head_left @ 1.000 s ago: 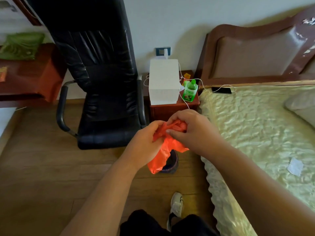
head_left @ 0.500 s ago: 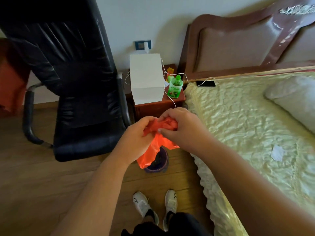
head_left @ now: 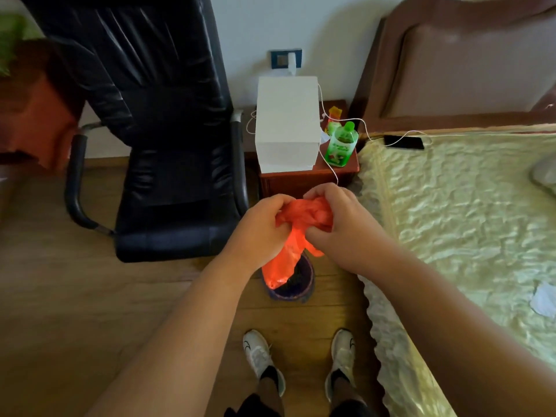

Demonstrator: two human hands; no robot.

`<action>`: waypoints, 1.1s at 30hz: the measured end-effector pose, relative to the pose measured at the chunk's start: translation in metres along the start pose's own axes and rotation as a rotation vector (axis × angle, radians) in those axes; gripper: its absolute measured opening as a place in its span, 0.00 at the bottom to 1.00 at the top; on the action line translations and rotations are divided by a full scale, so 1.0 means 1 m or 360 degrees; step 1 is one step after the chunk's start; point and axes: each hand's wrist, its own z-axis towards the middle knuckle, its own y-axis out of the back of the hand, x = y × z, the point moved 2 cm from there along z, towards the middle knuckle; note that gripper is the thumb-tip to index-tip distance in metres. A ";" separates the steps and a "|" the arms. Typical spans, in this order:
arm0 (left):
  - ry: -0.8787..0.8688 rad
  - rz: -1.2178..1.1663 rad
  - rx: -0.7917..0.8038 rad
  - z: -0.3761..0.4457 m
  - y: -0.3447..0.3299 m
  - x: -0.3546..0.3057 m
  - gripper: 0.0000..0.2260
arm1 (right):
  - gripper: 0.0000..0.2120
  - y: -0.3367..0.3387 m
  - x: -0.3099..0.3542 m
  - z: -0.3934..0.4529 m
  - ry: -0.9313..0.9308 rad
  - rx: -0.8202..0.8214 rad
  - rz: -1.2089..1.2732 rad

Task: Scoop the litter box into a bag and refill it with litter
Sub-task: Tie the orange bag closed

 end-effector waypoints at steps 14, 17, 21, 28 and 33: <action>0.0375 0.0089 -0.0053 0.087 -0.113 0.196 0.13 | 0.26 -0.134 -0.174 0.083 -0.0144 0.0191 0.0004; 0.0463 0.0130 -0.0047 0.101 -0.143 0.255 0.11 | 0.27 -0.179 -0.222 0.100 -0.0245 0.0263 -0.0026; 0.0654 0.0116 -0.0056 0.116 -0.182 0.333 0.11 | 0.26 -0.234 -0.286 0.117 -0.0342 0.0278 -0.0096; 0.0794 -0.0029 -0.0090 0.135 -0.238 0.430 0.10 | 0.28 -0.315 -0.373 0.138 -0.0526 0.0385 -0.0115; 0.0944 -0.0277 -0.0063 0.148 -0.275 0.479 0.09 | 0.32 -0.347 -0.410 0.150 -0.0578 0.0413 -0.0207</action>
